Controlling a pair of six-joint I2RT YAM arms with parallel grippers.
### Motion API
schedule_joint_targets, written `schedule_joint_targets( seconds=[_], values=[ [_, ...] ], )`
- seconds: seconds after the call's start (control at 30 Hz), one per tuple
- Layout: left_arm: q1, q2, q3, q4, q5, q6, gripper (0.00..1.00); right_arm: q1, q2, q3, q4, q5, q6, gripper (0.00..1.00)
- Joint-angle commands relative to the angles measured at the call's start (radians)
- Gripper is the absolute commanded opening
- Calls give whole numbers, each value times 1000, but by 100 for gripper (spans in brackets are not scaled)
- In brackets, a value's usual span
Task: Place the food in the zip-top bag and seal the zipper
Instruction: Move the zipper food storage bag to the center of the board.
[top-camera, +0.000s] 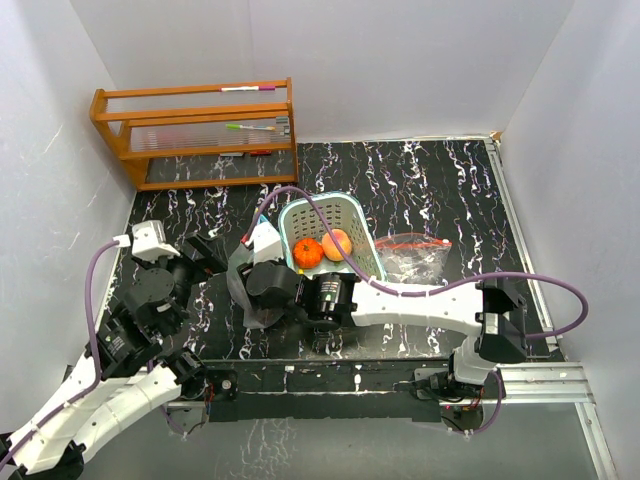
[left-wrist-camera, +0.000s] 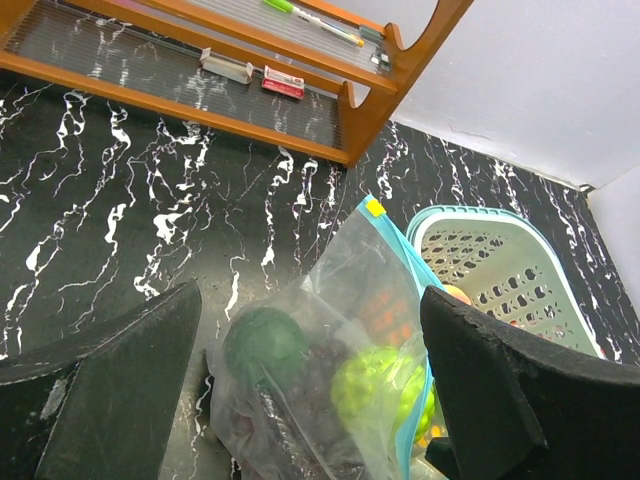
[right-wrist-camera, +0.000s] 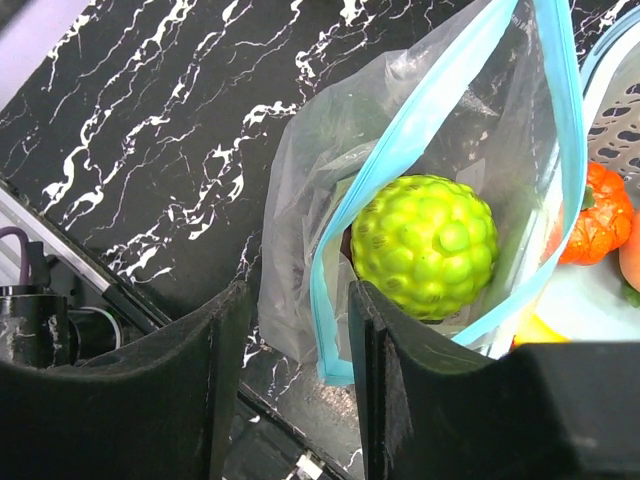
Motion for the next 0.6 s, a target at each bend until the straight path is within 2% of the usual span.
schedule_joint_targets(
  seconds=[0.0, 0.33, 0.43, 0.5, 0.57],
  values=[
    [3, -22, -4, -14, -27, -1, 89, -15, 18, -2, 63, -16, 0, 45],
    [3, -30, -14, -15, -29, -1, 89, -33, 40, -20, 52, -51, 17, 45],
    [3, -35, -17, -17, -33, -1, 90, -36, 42, -27, 49, -57, 19, 35],
    [3, -38, -17, -19, -36, -1, 90, -37, 39, -22, 32, -59, 20, 22],
    [3, -40, -17, -22, -38, -1, 90, -38, 33, 0, -6, -60, 20, 14]
  ],
)
